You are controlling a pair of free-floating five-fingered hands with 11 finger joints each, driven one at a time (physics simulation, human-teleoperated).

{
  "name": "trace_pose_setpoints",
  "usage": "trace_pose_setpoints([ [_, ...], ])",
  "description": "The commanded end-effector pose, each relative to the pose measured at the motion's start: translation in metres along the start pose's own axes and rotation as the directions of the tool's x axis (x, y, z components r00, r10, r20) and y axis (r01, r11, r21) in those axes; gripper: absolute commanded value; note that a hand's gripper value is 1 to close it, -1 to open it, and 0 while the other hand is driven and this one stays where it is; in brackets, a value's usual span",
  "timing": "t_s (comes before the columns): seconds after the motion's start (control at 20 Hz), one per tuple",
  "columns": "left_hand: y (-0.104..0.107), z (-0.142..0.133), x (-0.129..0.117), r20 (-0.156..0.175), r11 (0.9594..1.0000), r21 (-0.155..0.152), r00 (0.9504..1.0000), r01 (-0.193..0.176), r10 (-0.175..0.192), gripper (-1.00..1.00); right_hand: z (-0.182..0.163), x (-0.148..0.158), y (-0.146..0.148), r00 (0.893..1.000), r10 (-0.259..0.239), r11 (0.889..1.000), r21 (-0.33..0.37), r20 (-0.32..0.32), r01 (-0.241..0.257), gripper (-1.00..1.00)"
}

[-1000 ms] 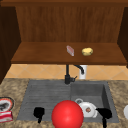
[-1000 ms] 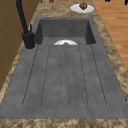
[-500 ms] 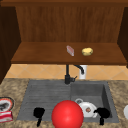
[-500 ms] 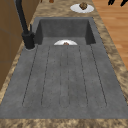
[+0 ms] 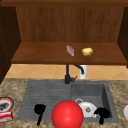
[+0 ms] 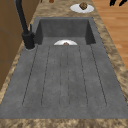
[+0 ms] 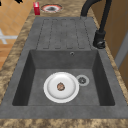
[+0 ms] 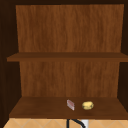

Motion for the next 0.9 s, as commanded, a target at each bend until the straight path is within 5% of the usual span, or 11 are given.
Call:
trace_pose_setpoints([
  [0.0,0.022,-0.003,0.008,0.041,0.9999,-0.015,0.9992,0.004,-0.004,-1.0,0.0,0.0,0.0,1.0,0.0,1.0,0.0,0.0,0.0,0.0],
  [0.45,0.075,-0.008,0.043,0.037,0.9999,-0.004,0.9993,0.01,-0.01,-1.0,0.0,0.0,0.0,1.0,-0.002,1.0,-0.001,-0.001,0.002,0.0],
  [0.85,0.098,-0.016,0.114,0.027,0.9999,-0.003,0.9996,0.01,-0.01,-1.0,0.0,0.0,0.0,1.0,-0.002,1.0,-0.002,-0.001,0.002,0.0],
])
